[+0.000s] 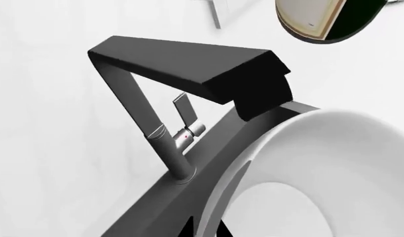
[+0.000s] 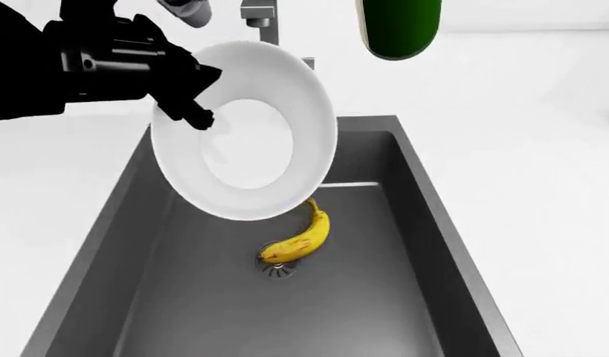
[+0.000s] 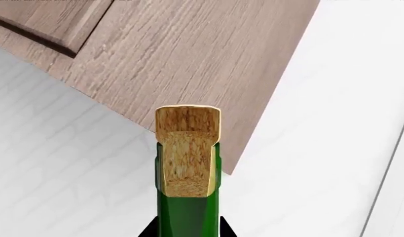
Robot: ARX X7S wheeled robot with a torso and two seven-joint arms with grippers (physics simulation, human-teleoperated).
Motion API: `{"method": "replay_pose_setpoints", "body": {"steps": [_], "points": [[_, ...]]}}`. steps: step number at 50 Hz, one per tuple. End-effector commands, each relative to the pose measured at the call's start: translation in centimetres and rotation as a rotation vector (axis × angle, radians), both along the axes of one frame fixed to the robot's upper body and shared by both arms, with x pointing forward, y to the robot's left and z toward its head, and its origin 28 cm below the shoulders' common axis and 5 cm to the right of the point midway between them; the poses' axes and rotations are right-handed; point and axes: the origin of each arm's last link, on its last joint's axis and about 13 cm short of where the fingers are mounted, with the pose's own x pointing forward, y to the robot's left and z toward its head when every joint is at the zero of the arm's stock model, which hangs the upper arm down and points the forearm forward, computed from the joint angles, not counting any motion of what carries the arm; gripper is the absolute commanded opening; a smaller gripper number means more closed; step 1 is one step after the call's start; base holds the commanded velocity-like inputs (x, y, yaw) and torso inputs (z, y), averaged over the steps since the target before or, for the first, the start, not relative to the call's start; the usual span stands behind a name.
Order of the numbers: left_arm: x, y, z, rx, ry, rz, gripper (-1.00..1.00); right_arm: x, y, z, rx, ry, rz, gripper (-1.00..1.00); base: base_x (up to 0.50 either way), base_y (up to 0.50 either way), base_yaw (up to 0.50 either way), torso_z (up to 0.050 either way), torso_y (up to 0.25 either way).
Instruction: Pick the bowl and bottle and place them in the sink. Then turn on the water.
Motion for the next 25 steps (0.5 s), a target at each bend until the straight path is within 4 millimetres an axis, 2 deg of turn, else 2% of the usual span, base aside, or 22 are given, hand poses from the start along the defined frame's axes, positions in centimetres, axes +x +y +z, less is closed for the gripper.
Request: {"method": "replay_pose_setpoints", "body": {"steps": [1, 15, 25], "points": [[-0.3, 0.8, 0.3, -0.004, -0.010, 0.022, -1.00, -0.3, -0.2, 0.6, 0.007, -0.035, -0.011, -1.00, 0.00, 0.00, 0.00, 0.000, 0.000], [-0.4, 1.0, 0.1, 0.008, -0.009, 0.035, -1.00, -0.4, -0.2, 0.6, 0.009, -0.038, -0.005, -1.00, 0.00, 0.00, 0.00, 0.001, 0.001], [-0.3, 1.2, -1.2, 0.032, 0.021, 0.046, -1.00, -0.5, -0.2, 0.6, 0.007, -0.034, -0.001, -1.00, 0.00, 0.00, 0.00, 0.000, 0.000]]}}
